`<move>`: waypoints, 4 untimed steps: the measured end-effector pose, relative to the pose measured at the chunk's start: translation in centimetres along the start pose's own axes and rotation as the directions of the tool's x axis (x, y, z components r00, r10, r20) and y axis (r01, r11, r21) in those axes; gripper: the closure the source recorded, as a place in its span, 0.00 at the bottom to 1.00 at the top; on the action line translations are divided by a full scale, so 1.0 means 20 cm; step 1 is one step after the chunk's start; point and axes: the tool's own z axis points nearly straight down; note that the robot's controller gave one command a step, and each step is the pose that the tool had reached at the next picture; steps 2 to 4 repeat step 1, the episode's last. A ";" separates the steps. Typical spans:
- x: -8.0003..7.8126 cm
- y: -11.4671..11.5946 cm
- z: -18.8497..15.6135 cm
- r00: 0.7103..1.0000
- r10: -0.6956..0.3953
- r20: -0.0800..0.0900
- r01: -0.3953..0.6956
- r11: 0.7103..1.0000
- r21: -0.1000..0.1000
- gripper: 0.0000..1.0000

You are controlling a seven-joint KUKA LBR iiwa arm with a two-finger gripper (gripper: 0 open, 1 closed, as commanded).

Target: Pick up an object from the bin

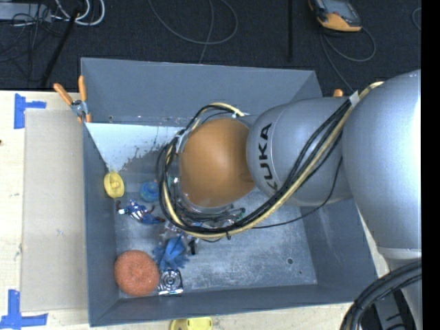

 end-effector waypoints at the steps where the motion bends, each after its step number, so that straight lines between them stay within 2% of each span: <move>1: -0.11 -0.04 -0.88 0.999 0.037 0.009 -0.037 0.999 0.008 1.00; 4: -0.11 -0.04 -0.88 0.999 0.037 0.009 -0.037 0.999 0.008 1.00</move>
Offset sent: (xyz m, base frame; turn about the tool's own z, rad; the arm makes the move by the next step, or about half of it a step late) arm 0.0000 0.0000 0.0000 0.0000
